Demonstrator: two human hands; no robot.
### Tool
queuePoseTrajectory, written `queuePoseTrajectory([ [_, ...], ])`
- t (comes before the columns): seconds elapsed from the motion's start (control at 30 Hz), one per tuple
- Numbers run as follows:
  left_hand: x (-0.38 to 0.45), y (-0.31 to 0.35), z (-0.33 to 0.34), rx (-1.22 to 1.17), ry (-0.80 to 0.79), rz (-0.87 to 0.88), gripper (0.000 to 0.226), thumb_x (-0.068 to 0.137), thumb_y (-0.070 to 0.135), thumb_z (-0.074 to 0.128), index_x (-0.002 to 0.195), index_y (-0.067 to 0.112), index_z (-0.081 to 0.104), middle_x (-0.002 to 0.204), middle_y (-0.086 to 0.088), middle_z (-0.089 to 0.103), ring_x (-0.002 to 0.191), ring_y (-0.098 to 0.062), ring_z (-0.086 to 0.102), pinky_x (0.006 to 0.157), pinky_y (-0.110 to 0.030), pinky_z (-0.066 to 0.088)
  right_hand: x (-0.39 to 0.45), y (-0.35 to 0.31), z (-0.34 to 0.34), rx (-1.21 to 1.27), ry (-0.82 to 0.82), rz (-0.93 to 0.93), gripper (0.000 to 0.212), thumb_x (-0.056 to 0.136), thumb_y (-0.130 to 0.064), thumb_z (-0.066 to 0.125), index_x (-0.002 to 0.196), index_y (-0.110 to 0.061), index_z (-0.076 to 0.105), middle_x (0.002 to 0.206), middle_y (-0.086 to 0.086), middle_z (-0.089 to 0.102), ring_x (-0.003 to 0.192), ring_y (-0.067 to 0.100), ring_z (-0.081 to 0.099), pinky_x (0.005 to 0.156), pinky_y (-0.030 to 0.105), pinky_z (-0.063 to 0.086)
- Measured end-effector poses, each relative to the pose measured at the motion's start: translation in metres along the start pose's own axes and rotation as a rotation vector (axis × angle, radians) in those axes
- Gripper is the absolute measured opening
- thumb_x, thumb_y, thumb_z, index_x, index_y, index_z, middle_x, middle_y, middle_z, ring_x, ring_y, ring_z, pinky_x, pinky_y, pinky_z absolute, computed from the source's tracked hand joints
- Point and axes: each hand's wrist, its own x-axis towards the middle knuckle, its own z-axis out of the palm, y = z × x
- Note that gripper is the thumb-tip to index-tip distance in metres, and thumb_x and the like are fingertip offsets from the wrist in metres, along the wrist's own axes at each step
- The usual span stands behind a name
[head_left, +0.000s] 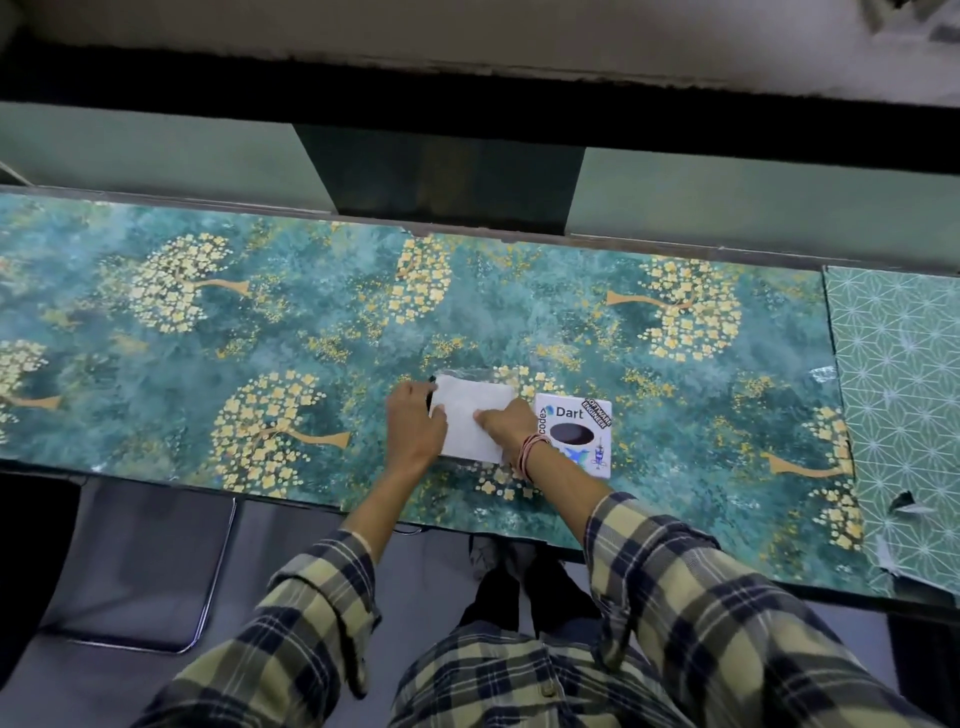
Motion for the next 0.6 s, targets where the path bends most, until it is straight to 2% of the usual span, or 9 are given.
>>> queuePoseTrajectory([
  [0.07,-0.004,-0.002,0.01,0.002,-0.06,0.101,0.024,0.09,0.004,0.062,0.113,0.001,0.069,0.115,-0.018,0.061,0.105,-0.037,0.059,0.089,-0.039,0.045,-0.011,-0.004,-0.004,-0.084,0.046,-0.076,0.037,0.095,-0.024,0.065,0.121,0.002,0.063,0.123,0.02,0.067,0.108,0.037,0.065,0.079,0.036,0.054],
  [0.13,-0.006,0.001,0.017,0.022,-0.148,0.16,0.022,0.089,0.001,0.062,0.11,-0.001,0.07,0.112,-0.019,0.063,0.098,-0.036,0.062,0.085,-0.038,0.047,-0.023,-0.005,-0.012,-0.174,0.123,-0.182,0.021,0.097,-0.018,0.057,0.102,0.002,0.056,0.106,0.019,0.065,0.093,0.034,0.058,0.07,0.033,0.044],
  [0.2,-0.007,0.005,0.025,0.055,-0.228,0.183,0.026,0.089,0.001,0.062,0.114,-0.004,0.069,0.113,-0.02,0.062,0.097,-0.036,0.063,0.087,-0.04,0.05,-0.033,0.001,-0.024,-0.228,0.24,-0.291,0.02,0.096,-0.016,0.054,0.102,0.003,0.05,0.097,0.015,0.058,0.093,0.034,0.053,0.065,0.034,0.036],
  [0.23,-0.006,0.005,0.029,0.081,-0.263,0.186,0.03,0.089,0.002,0.063,0.117,-0.005,0.068,0.116,-0.02,0.06,0.1,-0.036,0.061,0.091,-0.041,0.049,-0.035,0.007,-0.031,-0.269,0.314,-0.341,0.026,0.095,-0.017,0.054,0.111,0.004,0.052,0.105,0.018,0.059,0.102,0.038,0.054,0.068,0.036,0.037],
  [0.3,-0.004,0.005,0.034,0.127,-0.299,0.19,0.035,0.089,0.006,0.063,0.122,-0.006,0.064,0.123,-0.019,0.055,0.11,-0.035,0.056,0.098,-0.039,0.044,-0.037,0.02,-0.044,-0.411,0.418,-0.348,0.052,0.094,-0.025,0.056,0.138,0.001,0.044,0.139,0.025,0.049,0.132,0.045,0.042,0.094,0.049,0.044],
  [0.37,-0.003,0.008,0.034,0.15,-0.306,0.184,0.037,0.09,0.007,0.063,0.124,-0.006,0.061,0.127,-0.018,0.052,0.115,-0.034,0.053,0.099,-0.035,0.04,-0.035,0.032,-0.051,-0.498,0.392,-0.209,0.077,0.094,-0.039,0.061,0.154,-0.006,0.025,0.162,0.027,0.02,0.149,0.051,0.015,0.111,0.068,0.03],
  [0.47,-0.002,0.015,0.033,0.147,-0.298,0.176,0.039,0.088,0.007,0.063,0.125,-0.005,0.061,0.129,-0.017,0.05,0.116,-0.032,0.052,0.099,-0.034,0.04,-0.03,0.044,-0.053,-0.515,0.26,-0.014,0.109,0.087,-0.057,0.068,0.161,-0.012,0.003,0.168,0.026,-0.012,0.152,0.057,-0.003,0.109,0.079,0.024],
  [0.53,-0.003,0.018,0.033,0.122,-0.28,0.165,0.039,0.088,0.007,0.063,0.126,-0.002,0.061,0.129,-0.016,0.051,0.116,-0.032,0.052,0.097,-0.036,0.043,-0.027,0.052,-0.05,-0.554,0.268,-0.028,0.117,0.082,-0.061,0.071,0.161,-0.015,-0.001,0.167,0.026,-0.016,0.15,0.059,0.002,0.106,0.078,0.03],
  [0.6,-0.005,0.02,0.032,0.071,-0.241,0.151,0.036,0.089,0.009,0.063,0.124,0.0,0.064,0.128,-0.016,0.054,0.112,-0.032,0.057,0.091,-0.036,0.046,-0.027,0.054,-0.054,-0.523,0.307,-0.063,0.118,0.077,-0.063,0.074,0.16,-0.017,0.004,0.167,0.025,-0.011,0.147,0.058,0.013,0.104,0.073,0.036],
])
